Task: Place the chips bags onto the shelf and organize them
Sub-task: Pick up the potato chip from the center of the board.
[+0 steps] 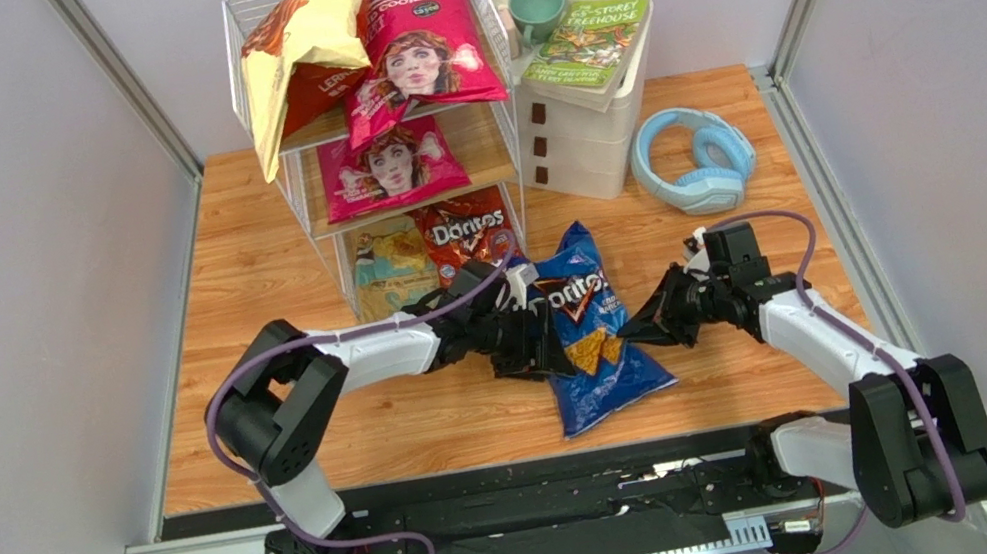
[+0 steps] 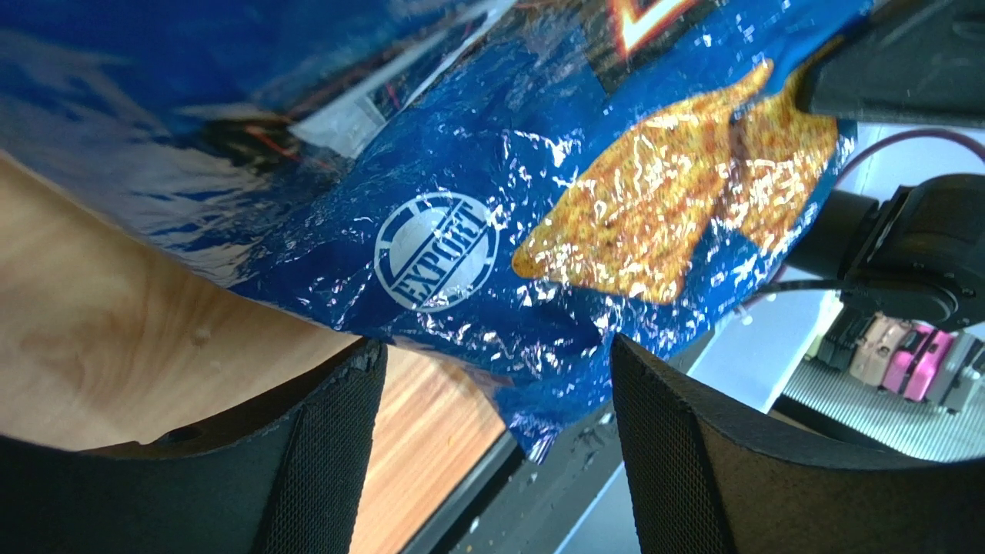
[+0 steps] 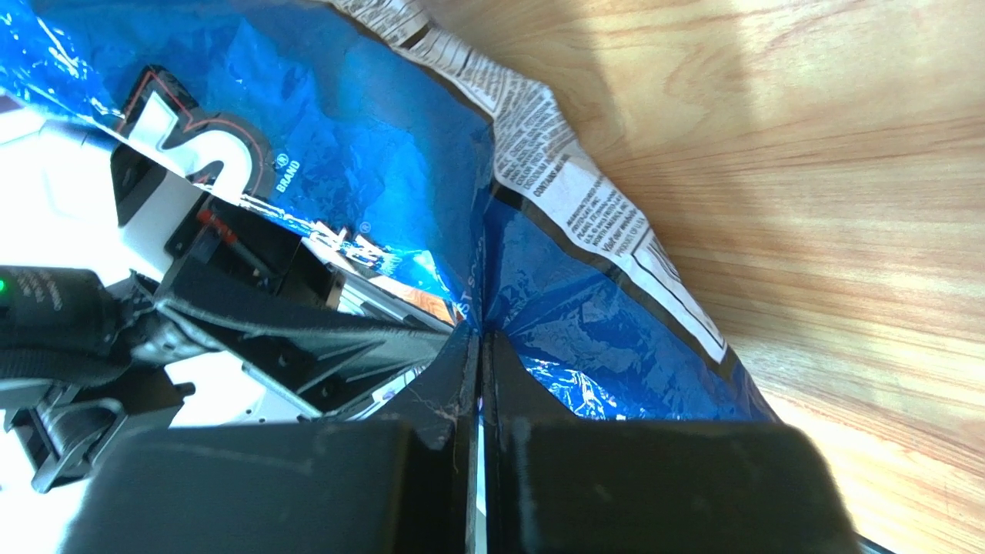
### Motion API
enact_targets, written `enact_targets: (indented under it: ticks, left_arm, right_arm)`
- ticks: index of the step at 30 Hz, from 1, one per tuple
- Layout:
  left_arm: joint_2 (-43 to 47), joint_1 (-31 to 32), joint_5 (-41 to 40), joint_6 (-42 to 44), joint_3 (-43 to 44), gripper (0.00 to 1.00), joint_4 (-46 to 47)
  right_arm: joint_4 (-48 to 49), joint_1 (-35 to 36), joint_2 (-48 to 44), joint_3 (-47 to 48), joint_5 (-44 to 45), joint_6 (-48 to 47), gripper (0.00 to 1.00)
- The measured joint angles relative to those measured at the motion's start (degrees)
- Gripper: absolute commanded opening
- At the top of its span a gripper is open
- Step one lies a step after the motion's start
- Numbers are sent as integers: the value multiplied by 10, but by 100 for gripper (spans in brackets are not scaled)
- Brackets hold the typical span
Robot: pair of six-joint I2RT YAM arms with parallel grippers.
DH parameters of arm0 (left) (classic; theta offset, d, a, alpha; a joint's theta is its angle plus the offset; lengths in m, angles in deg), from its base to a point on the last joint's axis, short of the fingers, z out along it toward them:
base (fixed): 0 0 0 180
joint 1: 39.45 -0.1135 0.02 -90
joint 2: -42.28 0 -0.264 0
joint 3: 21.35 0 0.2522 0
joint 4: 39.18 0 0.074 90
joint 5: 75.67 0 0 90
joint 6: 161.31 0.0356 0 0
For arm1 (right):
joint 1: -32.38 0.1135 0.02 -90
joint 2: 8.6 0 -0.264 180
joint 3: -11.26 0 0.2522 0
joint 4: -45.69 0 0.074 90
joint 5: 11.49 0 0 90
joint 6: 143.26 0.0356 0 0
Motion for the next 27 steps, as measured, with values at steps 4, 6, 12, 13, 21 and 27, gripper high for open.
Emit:
enact_targets:
  ticks: [4,6,12,13,21,27]
  left_arm:
    - [-18,0,-1,-8,-2,75,26]
    - [-24,0,0,-18,-9,73,47]
    - [-24,0,-4,-49,-37,72,112]
    - [-24,0,-5,-52,-40,72,119]
    - [-46,-2,-2,-66,-48,28,153]
    - [-49,1,4,-63,-39,0,149]
  right_arm:
    - [4,0,-10,-6,-1,0,0]
    - [5,-1,-13,-11,-3,0,0]
    - [4,-1,-20,-24,-4,0,0]
    - [5,-1,-21,-26,-4,0,0]
    - [7,-1,-19,-37,-14,0,0]
    - [9,-1,-20,-37,-20,0,0]
